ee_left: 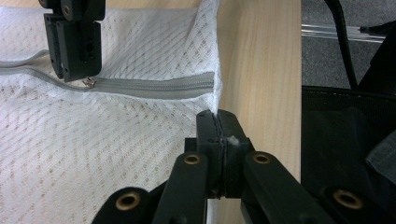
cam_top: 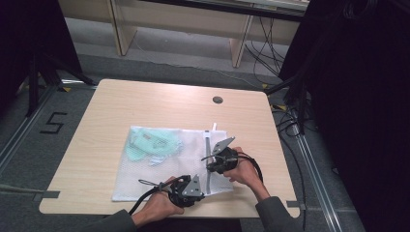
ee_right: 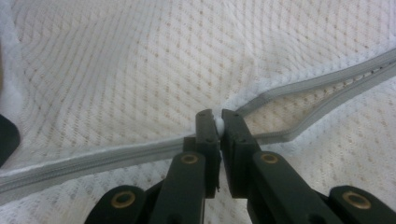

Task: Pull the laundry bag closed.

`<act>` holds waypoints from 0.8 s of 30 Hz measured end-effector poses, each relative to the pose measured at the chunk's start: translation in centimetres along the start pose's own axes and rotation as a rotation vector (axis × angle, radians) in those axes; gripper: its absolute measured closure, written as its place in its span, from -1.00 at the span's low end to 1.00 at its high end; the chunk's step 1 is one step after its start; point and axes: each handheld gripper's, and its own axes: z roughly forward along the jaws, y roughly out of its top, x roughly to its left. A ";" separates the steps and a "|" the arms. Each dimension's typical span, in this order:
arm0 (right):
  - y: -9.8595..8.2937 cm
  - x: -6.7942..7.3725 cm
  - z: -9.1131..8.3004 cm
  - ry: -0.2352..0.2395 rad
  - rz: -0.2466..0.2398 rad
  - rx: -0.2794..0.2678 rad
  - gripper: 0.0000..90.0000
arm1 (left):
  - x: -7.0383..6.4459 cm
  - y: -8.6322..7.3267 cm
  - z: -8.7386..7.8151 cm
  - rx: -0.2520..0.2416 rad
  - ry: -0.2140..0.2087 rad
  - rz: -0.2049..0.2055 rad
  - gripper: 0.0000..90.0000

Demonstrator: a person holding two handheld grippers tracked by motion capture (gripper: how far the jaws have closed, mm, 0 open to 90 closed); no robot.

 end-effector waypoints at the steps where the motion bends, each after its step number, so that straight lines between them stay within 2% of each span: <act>1: 0.0 -0.1 0.0 -0.008 0.002 -0.006 0.92 | 0.0 0.0 0.0 0.000 0.000 0.000 0.98; 8: 0.2 -0.3 0.2 -0.009 0.003 -0.006 0.92 | 0.0 0.0 0.0 0.004 0.000 0.006 0.98; 9: 0.2 -0.5 0.2 -0.010 -0.014 -0.011 0.92 | -0.2 0.0 0.2 -0.029 0.008 -0.032 0.98; 11: 0.2 -0.5 0.2 -0.016 0.002 -0.006 0.92 | 0.0 0.0 -0.1 0.006 0.002 0.009 0.98; 12: 0.2 -0.6 0.3 -0.009 -0.012 -0.010 0.92 | 0.0 0.0 0.0 0.002 0.001 0.003 0.98; 13: 0.2 -0.6 0.3 -0.009 -0.012 -0.010 0.92 | -0.2 0.0 0.1 -0.023 0.006 -0.023 0.98; 15: 0.3 -0.7 0.3 -0.006 -0.010 -0.011 0.92 | 0.0 0.0 -0.1 0.002 0.002 0.005 0.98; 17: 0.3 -0.8 0.3 -0.010 -0.014 -0.012 0.92 | 0.0 0.0 -0.1 0.001 0.001 0.005 0.98; 19: 0.3 -1.0 0.4 -0.002 -0.009 -0.018 0.92 | -0.2 0.0 0.0 -0.024 0.004 -0.024 0.98; 20: 0.3 -1.0 0.4 -0.002 -0.009 -0.018 0.92 | 0.0 0.0 -0.1 0.003 -0.001 0.007 0.98; 21: 0.3 -1.1 0.4 -0.002 -0.013 -0.013 0.92 | 0.0 0.0 -0.1 -0.001 0.000 0.001 0.98; 23: 0.4 -1.1 0.2 -0.017 -0.010 -0.008 0.92 | -0.3 0.0 0.1 -0.033 0.004 -0.038 0.98; 24: 0.4 -1.2 0.3 -0.015 -0.008 -0.013 0.92 | -0.4 -0.1 0.2 -0.033 0.005 -0.036 0.98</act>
